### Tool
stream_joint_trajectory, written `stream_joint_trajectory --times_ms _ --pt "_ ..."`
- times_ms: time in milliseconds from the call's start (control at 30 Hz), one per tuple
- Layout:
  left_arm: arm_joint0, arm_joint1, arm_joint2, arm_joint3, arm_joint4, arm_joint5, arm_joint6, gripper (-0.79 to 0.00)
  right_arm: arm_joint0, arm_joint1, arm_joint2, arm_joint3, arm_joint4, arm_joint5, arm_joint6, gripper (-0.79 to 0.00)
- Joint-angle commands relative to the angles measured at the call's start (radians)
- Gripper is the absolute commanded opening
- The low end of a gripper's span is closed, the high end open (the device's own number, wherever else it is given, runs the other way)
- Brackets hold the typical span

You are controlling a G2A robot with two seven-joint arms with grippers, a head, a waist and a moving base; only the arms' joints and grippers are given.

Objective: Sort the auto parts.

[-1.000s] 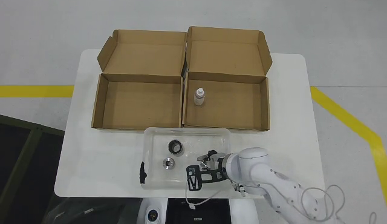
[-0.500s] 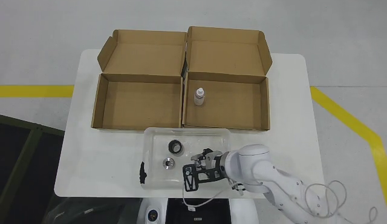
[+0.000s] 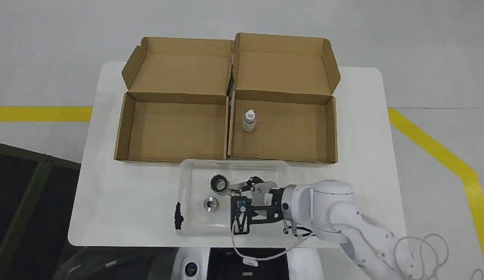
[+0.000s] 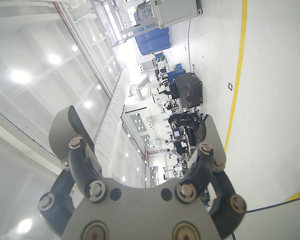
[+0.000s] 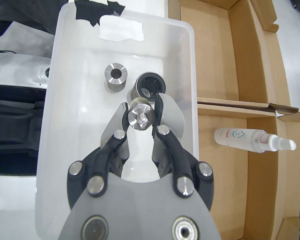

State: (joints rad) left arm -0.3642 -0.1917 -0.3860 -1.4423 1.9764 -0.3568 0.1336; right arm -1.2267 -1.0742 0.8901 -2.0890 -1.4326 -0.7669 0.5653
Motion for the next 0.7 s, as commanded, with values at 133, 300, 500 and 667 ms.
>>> stream_joint_trajectory --times_ms 133,300,500,667 --pt "0.000 0.000 0.000 0.000 0.000 0.000 0.000 0.000 -0.043 0.007 0.047 -0.018 -0.014 0.063 -0.126 -0.785" --pt "0.000 0.000 0.000 0.000 0.000 0.000 0.000 0.000 -0.071 0.010 0.086 -0.028 -0.014 0.118 -0.199 -0.785" --pt "0.000 0.000 0.000 0.000 0.000 0.000 0.000 0.000 -0.099 0.016 0.132 -0.038 -0.004 0.140 -0.228 -0.785" --pt "0.000 0.000 0.000 0.000 0.000 0.000 0.000 0.000 -0.117 0.019 0.163 -0.045 0.019 0.152 -0.250 -0.785"
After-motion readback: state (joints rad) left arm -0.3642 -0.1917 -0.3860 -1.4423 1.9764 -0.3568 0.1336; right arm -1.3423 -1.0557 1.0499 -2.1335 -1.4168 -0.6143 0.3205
